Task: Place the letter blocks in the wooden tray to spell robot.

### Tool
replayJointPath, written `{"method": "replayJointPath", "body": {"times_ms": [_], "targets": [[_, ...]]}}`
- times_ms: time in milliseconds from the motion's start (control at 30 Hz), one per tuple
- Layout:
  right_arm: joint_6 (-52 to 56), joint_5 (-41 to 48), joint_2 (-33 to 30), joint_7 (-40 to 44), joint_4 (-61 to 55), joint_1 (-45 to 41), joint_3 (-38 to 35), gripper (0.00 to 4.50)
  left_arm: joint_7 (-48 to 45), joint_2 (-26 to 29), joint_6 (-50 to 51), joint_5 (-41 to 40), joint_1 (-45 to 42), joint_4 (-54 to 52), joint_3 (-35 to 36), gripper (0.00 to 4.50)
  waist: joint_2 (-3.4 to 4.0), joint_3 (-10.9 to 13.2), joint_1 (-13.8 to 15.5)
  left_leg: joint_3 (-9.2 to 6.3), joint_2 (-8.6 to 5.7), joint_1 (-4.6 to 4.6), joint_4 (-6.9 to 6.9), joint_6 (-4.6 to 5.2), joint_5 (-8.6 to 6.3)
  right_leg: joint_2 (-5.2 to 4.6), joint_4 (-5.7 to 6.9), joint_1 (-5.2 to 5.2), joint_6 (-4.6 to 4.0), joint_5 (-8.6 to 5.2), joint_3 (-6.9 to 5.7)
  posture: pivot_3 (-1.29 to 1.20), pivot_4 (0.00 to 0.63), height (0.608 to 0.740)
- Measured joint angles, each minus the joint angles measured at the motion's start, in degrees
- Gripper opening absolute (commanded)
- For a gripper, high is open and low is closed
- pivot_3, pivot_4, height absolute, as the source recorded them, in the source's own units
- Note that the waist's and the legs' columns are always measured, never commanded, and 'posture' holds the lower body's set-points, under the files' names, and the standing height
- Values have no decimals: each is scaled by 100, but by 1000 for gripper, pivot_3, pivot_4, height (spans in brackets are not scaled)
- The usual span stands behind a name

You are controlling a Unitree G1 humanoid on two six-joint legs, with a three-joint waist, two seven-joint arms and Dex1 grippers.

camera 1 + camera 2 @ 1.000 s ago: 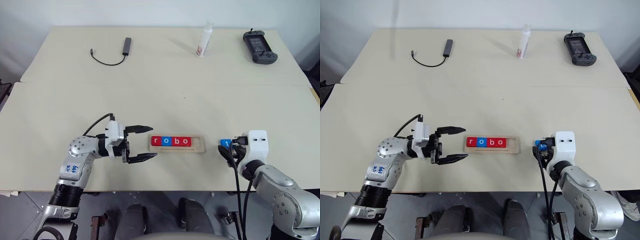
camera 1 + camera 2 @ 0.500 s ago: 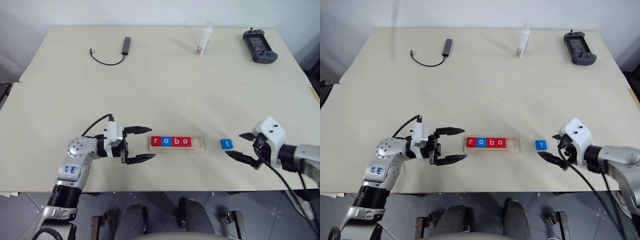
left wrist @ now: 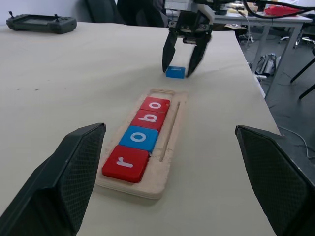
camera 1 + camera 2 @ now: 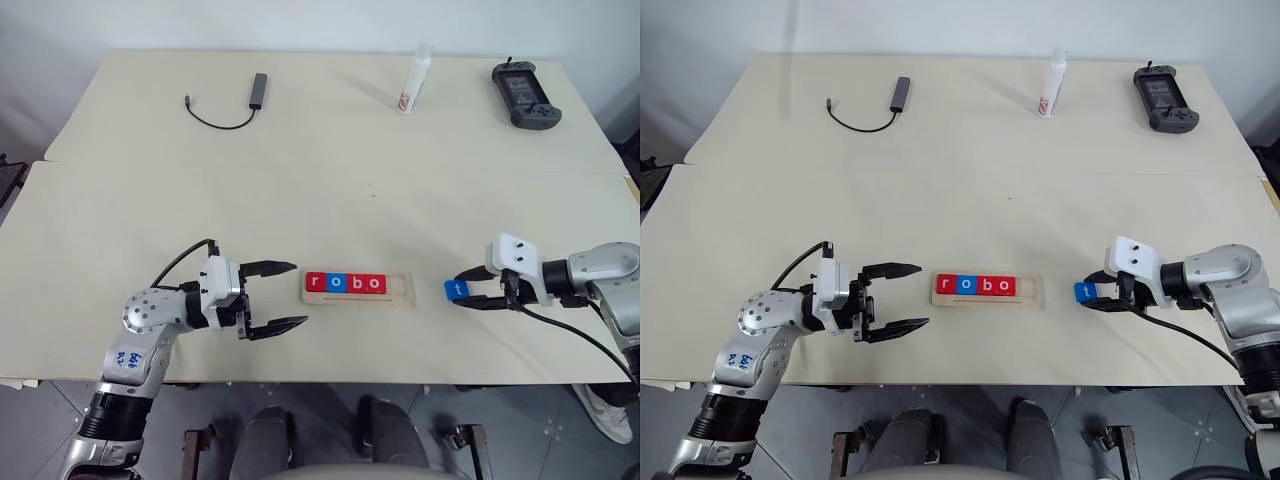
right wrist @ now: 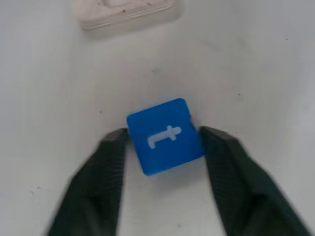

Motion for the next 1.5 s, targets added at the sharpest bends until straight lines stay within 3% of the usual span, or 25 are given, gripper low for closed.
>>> {"method": "replayJointPath", "body": {"times_ms": [167,433,733,1033,1233,1333,1500], "targets": [[161,-28,157,176,-45,-287,135,1456,94,23,17,-2,109,-139,28,4500,1,0,-5,-1,1,0,1,-2,1,0,1,0,0,0,0,0,150,740],[1631,230,341,227,-1485,-737,485,1456,207,11,19,-2,92,-141,25,4500,4,2,19,-10,0,-3,3,-3,2,0,1,0,-1,1,-5,0,150,740],[1934,-32,796,-142,-1580,-892,929,1456,284,-21,19,-2,93,-142,-12,4500,5,2,8,-9,-1,-5,3,-3,2,0,1,0,-1,1,-6,0,150,740],[1914,-188,786,-172,-1528,-960,973,4479,382,-32,19,-2,152,-189,-13,4500,5,2,1,-9,-1,-4,3,-3,2,0,1,0,-2,1,-6,0,150,740],[1951,-137,550,-166,-1736,-926,756,4479,389,-39,17,-3,153,-193,-14,4500,5,2,1,-9,-1,-4,2,-3,2,0,1,0,-1,1,-6,0,150,740],[2047,-28,481,-192,-1970,-744,579,3862,386,-53,9,-2,153,-192,-24,4500,4,2,10,-9,-1,-4,3,-3,2,-1,1,0,-2,1,-6,0,150,740],[2122,158,300,-250,-2274,-179,328,2176,373,-54,-12,-4,152,-183,-20,4500,4,2,20,-9,-1,-4,3,-3,1,0,1,0,-1,1,-6,0,150,740]]}}
